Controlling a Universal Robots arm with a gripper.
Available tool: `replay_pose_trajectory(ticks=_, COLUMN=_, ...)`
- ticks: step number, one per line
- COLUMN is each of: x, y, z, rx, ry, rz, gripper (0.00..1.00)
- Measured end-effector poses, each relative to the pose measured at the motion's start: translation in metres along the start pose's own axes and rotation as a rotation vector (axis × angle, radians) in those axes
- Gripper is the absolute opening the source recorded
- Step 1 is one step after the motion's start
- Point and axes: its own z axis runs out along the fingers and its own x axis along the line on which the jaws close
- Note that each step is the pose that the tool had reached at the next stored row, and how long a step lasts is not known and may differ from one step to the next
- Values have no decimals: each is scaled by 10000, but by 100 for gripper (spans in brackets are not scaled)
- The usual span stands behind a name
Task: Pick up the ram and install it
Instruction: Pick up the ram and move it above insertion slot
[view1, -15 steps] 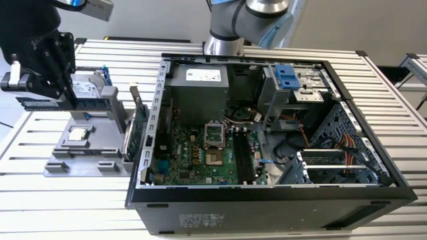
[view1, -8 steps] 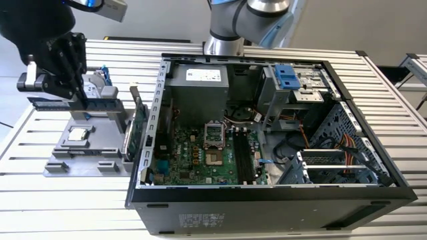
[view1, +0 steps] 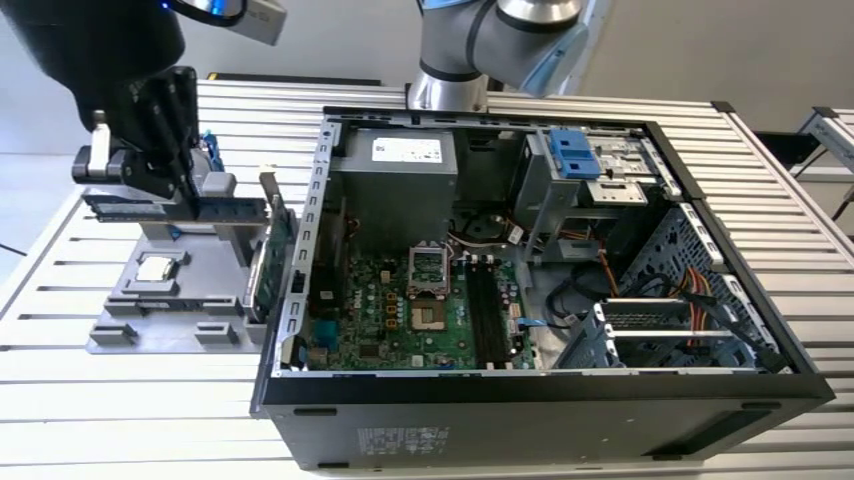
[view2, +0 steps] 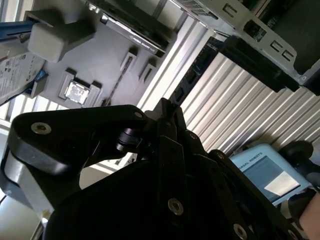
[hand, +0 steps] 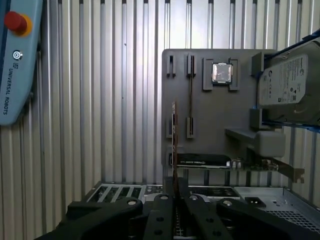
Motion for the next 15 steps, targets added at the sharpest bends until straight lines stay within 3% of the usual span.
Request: replay_pose_trajectory(ticks=15, x=-1, y=-344, z=-2, rx=-54, ry=-1, rz=-1, gripper=0)
